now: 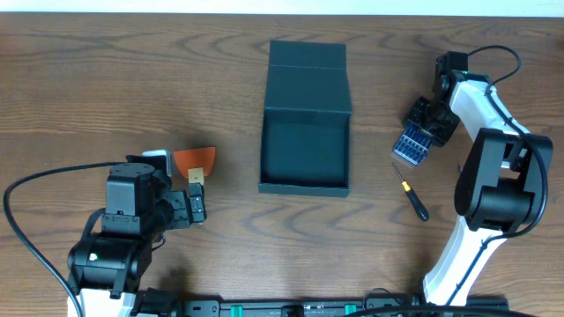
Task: Pack container
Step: 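Lower the right gripper and grasp the screwdriver set case, then lift the case and carry it with the right gripper into the black box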
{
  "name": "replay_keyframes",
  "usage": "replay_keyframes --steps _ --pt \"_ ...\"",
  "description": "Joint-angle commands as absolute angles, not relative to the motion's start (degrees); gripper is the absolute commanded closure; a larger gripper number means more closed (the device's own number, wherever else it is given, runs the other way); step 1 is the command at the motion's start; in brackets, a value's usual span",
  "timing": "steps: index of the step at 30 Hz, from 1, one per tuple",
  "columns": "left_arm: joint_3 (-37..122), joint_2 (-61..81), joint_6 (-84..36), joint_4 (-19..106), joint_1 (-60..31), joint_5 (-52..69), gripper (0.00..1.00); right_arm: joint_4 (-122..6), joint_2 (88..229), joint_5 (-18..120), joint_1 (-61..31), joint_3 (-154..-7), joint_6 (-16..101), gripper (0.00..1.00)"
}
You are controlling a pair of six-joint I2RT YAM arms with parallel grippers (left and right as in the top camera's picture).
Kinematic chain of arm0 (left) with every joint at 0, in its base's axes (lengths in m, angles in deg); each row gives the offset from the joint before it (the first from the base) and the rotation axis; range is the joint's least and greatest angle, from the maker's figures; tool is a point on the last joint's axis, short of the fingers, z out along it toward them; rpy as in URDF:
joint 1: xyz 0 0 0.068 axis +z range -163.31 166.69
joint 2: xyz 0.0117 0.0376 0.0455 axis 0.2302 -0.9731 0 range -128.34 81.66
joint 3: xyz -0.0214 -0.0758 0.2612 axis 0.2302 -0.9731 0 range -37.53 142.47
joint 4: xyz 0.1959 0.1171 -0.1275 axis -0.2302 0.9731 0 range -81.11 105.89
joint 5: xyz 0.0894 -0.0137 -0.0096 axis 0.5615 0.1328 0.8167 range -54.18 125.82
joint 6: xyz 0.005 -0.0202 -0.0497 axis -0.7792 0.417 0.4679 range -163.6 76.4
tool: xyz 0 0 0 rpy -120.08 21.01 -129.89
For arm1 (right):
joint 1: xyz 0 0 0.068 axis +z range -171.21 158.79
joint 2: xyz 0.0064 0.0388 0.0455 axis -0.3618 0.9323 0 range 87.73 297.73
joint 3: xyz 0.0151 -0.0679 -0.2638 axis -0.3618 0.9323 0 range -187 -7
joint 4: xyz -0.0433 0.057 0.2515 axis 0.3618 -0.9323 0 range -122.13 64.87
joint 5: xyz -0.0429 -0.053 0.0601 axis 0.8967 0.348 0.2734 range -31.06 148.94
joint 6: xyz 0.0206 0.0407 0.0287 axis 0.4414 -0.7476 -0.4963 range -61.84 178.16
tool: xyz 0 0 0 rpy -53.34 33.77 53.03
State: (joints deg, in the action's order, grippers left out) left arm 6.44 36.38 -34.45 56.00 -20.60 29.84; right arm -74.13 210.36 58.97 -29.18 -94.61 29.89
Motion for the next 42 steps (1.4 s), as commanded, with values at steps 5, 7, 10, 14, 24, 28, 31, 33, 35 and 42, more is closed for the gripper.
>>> replay_keyframes --steps 5,7,10,14,24,28,31,33,35,42 --pt "7.58 36.31 -35.00 55.96 -20.73 30.47 0.02 -74.85 210.77 57.79 -28.63 -93.41 29.74 0.45" --pt "7.58 36.31 -35.00 55.96 -20.73 30.47 0.02 -75.26 210.75 57.79 -28.61 -93.45 29.74 0.45" --pt "7.58 36.31 -35.00 55.96 -20.73 30.47 0.01 -76.18 210.73 57.79 -28.61 -93.78 29.74 0.45" --pt "7.58 36.31 -35.00 55.96 -20.73 30.47 0.01 -77.32 210.12 57.55 -28.61 -94.44 30.24 0.52" --pt "7.58 36.31 -35.00 55.96 -20.73 30.47 0.01 -77.49 202.75 57.42 -28.56 -94.76 32.17 0.66" --pt "7.58 36.31 -35.02 55.96 -20.73 30.47 0.01 -78.35 198.32 57.40 -28.24 -94.76 33.02 0.66" --pt "7.58 36.31 -35.02 55.96 -20.73 30.47 0.01 -79.00 194.69 57.38 -27.27 -94.76 35.64 0.66" --pt "7.58 36.31 -35.02 55.96 -20.73 30.47 0.01 -79.35 191.74 57.38 -25.88 -94.76 38.48 0.66" --pt "7.58 36.31 -35.15 55.96 -20.73 30.47 0.02 -79.29 188.65 57.38 -23.82 -94.79 42.31 0.65" --pt "7.58 36.31 -36.29 55.96 -20.73 30.47 0.01 -79.37 179.96 57.42 -12.87 -95.07 55.38 0.65"
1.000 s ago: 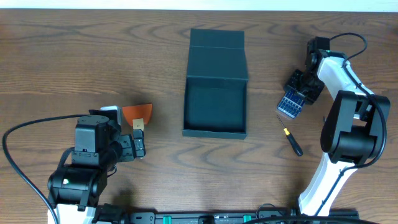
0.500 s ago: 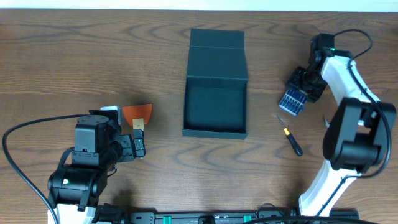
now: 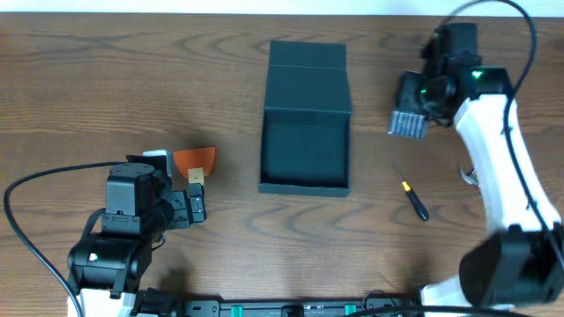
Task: Pack container
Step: 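Lift the case and carry it with the right gripper into the black box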
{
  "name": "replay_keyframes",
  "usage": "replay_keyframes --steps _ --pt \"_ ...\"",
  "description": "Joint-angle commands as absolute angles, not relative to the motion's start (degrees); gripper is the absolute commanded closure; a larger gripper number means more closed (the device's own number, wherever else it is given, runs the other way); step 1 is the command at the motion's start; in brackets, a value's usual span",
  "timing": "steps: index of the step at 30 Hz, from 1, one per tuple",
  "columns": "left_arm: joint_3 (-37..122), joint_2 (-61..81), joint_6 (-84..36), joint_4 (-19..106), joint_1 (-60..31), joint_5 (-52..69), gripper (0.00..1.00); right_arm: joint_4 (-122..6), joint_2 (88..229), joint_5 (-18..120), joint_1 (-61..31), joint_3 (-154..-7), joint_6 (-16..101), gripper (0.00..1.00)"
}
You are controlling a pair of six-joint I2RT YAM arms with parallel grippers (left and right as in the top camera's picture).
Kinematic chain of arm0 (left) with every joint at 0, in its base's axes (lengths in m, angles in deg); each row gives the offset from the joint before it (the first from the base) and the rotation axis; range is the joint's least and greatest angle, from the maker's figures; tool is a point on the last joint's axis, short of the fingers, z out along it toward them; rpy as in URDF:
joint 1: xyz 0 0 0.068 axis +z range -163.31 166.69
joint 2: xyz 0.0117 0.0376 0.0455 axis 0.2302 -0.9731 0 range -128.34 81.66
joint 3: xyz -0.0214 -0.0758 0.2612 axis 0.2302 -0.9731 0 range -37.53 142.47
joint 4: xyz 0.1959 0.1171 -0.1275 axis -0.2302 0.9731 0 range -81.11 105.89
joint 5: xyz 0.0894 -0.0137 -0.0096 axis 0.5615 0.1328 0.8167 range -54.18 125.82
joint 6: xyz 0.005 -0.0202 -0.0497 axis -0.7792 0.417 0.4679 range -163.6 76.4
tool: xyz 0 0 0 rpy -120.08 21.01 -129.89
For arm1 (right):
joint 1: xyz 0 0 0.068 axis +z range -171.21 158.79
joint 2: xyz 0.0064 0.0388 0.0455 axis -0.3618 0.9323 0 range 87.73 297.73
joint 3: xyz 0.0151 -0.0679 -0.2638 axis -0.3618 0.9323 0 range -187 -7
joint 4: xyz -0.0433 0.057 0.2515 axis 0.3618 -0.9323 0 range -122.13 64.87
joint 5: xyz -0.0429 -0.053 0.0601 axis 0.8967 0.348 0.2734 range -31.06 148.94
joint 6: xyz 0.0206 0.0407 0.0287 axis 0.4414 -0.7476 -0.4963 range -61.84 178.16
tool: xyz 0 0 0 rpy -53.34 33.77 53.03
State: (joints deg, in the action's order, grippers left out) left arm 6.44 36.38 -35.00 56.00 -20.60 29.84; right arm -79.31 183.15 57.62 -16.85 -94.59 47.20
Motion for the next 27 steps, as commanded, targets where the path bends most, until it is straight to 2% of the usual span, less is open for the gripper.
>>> replay_keyframes --steps 1,3,12,15,19,27 --pt "7.58 36.31 -36.31 55.96 -20.73 30.47 0.01 -79.37 179.17 57.42 -10.95 -95.07 56.71 0.66" --pt "7.58 36.31 -36.31 55.96 -20.73 30.47 0.01 -79.35 178.21 57.46 -6.90 -95.07 58.79 0.71" --pt "7.58 36.34 -36.29 55.96 -20.73 30.47 0.01 -81.71 179.15 57.46 4.51 -95.05 62.81 0.72" --pt "7.58 36.34 -36.29 55.96 -20.73 30.47 0.01 -82.63 179.67 57.44 6.41 -95.03 62.98 0.75" --pt "7.58 36.34 -36.29 55.96 -20.73 30.47 0.02 -83.94 180.92 57.38 8.59 -95.00 64.34 0.86" --pt "7.58 36.34 -36.29 55.96 -20.73 30.47 0.01 -83.15 187.67 57.42 11.87 -94.98 69.85 0.89"
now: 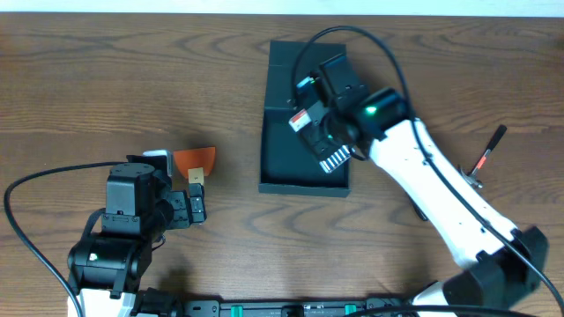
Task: Pack container
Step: 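Lift the case and carry it with the right gripper into the black box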
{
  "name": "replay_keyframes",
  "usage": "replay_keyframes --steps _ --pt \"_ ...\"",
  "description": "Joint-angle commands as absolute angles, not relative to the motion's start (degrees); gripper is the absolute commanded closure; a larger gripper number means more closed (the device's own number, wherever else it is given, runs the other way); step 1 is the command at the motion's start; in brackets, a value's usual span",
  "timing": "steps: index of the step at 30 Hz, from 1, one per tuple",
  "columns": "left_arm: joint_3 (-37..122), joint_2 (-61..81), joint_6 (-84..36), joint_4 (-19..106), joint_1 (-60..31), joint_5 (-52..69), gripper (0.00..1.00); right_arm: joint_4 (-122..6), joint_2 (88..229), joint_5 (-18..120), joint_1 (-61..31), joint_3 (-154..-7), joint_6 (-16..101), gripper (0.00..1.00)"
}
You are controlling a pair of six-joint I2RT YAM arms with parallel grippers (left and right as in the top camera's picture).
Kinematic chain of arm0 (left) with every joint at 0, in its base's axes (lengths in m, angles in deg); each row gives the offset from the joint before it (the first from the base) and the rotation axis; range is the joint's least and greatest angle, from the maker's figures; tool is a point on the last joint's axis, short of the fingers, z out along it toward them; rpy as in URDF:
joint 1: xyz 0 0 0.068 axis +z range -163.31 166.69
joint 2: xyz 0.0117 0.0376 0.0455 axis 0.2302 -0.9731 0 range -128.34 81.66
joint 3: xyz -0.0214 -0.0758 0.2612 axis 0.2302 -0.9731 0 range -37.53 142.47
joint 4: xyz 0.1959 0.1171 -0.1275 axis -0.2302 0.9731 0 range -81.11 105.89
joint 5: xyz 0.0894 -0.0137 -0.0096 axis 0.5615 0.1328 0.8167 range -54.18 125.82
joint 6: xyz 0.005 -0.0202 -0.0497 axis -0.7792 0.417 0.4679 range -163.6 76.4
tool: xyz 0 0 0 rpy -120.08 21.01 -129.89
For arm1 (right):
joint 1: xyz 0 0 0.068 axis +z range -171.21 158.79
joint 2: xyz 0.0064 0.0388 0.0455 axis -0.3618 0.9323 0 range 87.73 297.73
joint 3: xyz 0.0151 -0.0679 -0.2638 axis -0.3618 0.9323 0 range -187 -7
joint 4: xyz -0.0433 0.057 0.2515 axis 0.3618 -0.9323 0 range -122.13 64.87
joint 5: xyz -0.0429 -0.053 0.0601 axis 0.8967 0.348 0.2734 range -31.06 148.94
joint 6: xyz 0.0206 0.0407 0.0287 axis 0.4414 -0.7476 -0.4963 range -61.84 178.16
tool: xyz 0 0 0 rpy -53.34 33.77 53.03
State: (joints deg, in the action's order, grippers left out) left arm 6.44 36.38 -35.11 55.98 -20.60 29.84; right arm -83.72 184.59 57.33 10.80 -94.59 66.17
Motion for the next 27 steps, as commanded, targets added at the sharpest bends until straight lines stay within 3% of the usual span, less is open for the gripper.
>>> replay_keyframes --steps 1,22,23,25,27 --pt "7.58 36.34 -36.29 55.93 -20.73 30.47 0.01 -82.76 188.94 57.42 11.89 -94.98 70.55 0.89" --pt "7.58 36.31 -36.29 55.96 -20.73 30.47 0.01 -77.69 205.07 57.40 11.78 -94.98 73.47 0.94" --pt "7.58 36.31 -36.29 55.96 -20.73 30.47 0.01 -77.54 205.07 57.40 11.78 -94.98 73.47 0.89" --pt "7.58 36.34 -36.27 55.96 -20.73 30.47 0.02 -77.34 205.07 57.40 11.78 -94.98 73.47 0.47" --pt "7.58 36.31 -36.29 55.96 -20.73 30.47 0.01 -77.36 205.07 57.42 11.78 -94.98 73.47 0.40"
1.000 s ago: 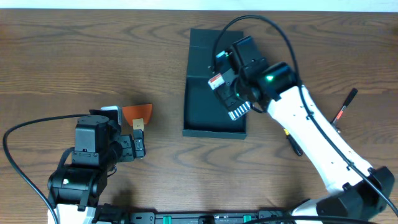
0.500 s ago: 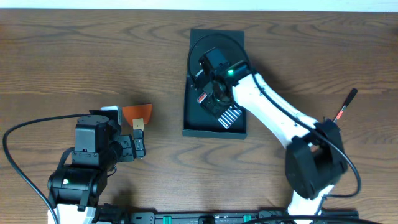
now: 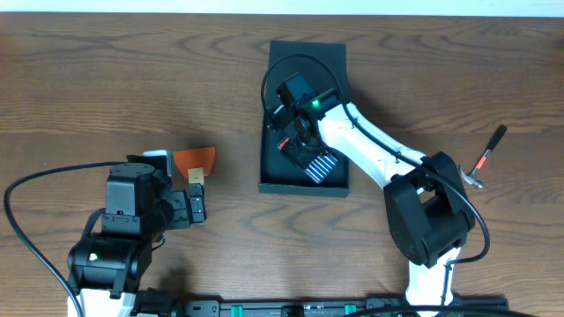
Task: Pack container
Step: 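Lift the case and carry it with the right gripper into the black box, then release the case in the box and move the right gripper to the screwdriver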
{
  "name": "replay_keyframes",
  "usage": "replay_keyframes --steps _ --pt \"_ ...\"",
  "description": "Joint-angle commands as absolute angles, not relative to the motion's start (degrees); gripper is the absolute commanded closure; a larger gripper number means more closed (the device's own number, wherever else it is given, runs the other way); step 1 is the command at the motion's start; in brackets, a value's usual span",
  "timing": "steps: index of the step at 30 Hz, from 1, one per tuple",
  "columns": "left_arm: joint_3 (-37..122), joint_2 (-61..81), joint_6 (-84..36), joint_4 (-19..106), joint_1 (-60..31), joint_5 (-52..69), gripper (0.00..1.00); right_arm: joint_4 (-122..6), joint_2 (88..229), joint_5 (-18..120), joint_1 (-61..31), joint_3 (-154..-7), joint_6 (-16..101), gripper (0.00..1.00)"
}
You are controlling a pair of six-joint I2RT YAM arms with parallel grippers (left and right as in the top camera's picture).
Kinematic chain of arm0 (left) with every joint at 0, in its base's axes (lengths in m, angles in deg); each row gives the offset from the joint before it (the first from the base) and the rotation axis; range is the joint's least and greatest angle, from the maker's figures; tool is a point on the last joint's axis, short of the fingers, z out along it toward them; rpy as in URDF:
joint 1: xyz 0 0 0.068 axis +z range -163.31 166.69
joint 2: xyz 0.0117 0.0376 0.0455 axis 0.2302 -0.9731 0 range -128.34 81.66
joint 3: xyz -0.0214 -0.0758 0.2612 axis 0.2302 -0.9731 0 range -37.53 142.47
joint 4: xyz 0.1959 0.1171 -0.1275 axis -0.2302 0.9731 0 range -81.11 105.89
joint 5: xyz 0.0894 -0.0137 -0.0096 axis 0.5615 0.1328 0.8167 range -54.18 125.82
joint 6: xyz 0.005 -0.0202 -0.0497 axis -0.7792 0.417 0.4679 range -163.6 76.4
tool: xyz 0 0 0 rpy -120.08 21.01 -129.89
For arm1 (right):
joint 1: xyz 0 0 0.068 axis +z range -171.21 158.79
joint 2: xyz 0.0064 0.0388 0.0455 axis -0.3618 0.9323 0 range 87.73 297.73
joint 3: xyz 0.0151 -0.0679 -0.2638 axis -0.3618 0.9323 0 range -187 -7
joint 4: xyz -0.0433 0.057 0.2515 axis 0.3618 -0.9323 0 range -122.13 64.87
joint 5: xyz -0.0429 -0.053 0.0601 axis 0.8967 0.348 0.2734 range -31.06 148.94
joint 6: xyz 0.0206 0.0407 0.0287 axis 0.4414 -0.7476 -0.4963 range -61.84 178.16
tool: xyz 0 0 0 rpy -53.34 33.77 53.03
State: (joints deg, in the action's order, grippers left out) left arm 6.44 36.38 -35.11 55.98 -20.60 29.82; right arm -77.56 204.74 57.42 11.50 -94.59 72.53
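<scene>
The dark open box (image 3: 273,172) lies mid-table with its lid (image 3: 306,55) folded back behind it. My right arm reaches over it from the right. My right gripper (image 3: 306,153) is low inside the box's tray, shut on a blue-and-white striped bit holder (image 3: 321,165), which sits over the tray's front right part. I cannot tell whether the holder touches the tray floor. My left gripper (image 3: 196,197) rests at the left, just in front of an orange piece (image 3: 195,159); its jaw state is unclear from above.
A small tan piece (image 3: 196,178) lies at the left fingertips and a white item (image 3: 155,156) beside the orange piece. A thin black-and-red tool (image 3: 489,148) lies at the right. The right arm's base (image 3: 427,220) stands front right.
My right gripper has shifted left and lower into the box tray, still holding the bit holder, which now sits further inside the tray. The left arm has not moved.
My right gripper was on the bit holder on the table right of the box. Then it held the holder raised further back, then over the box's tray, and now it is down inside the tray. The left arm stayed still throughout.
</scene>
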Motion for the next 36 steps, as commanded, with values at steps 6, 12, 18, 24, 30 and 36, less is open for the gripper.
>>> replay_keyframes --steps 6,12,18,24,30,36 --pt "7.58 36.34 -36.29 55.96 -20.73 30.47 0.01 -77.12 205.07 57.42 11.78 -95.00 73.47 0.25" --pt "7.58 36.34 -36.29 55.98 -20.73 30.47 0.01 -76.68 204.96 57.46 11.76 -95.18 73.67 0.23" --pt "7.58 36.34 -36.29 55.96 -20.73 30.47 0.01 -78.04 202.64 57.68 11.74 -98.46 73.54 0.24" --pt "7.58 36.34 -36.29 55.98 -20.73 30.47 0.01 -78.83 195.58 64.13 9.88 -106.79 63.42 0.19" --pt "7.58 36.34 -36.29 55.98 -20.73 30.47 0.01 -89.08 186.75 65.22 -0.33 -112.34 50.20 0.01" --pt "7.58 36.34 -36.31 55.96 -20.73 30.47 0.02 -107.85 182.18 61.22 -13.29 -112.32 49.80 0.01"
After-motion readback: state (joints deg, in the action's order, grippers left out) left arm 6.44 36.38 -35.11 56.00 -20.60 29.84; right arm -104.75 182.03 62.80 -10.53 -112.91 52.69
